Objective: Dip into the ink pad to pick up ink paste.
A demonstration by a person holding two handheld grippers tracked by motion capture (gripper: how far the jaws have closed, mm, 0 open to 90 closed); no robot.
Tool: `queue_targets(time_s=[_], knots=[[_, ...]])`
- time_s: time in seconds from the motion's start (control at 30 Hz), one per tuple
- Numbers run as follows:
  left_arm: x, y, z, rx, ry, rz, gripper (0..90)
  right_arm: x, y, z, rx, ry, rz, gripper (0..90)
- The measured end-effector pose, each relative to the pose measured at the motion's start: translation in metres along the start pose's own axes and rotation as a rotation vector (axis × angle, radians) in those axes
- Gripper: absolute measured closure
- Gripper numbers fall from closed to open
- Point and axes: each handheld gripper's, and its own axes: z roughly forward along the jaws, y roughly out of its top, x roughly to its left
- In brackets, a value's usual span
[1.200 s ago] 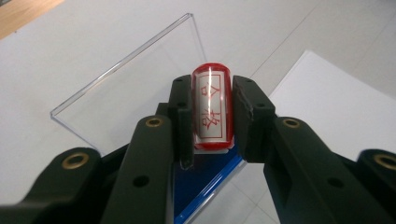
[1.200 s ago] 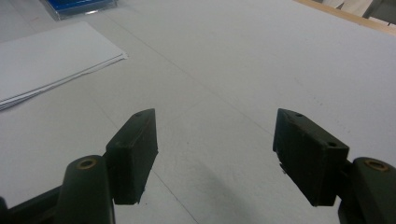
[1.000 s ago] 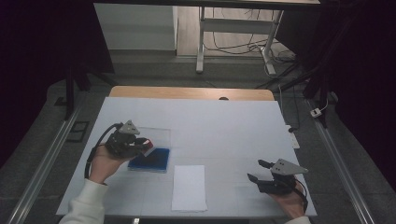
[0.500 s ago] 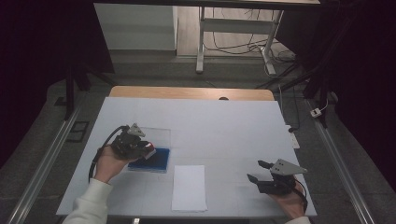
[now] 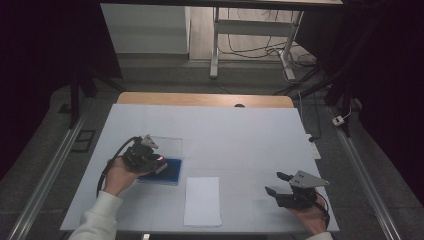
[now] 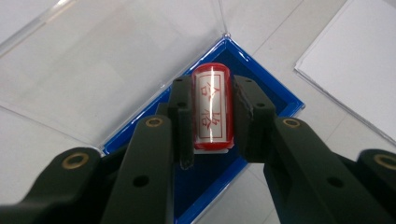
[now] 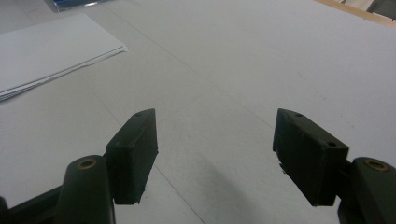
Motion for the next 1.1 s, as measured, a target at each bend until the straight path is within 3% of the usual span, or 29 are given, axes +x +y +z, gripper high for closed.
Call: queue_targets(time_s=[0.67, 1.1], knots=[[0.001, -0.002, 0.007, 0.035, 0.008, -0.014, 70.6, 0.0, 0.0, -0.001, -0.001, -0.006, -0.007, 30.8], [-0.006, 0.003, 0.011, 0.079, 0.054, -0.008, 70.8, 0.002, 0.0, 0.001, -0.007, 0.0, -0.003, 30.8]])
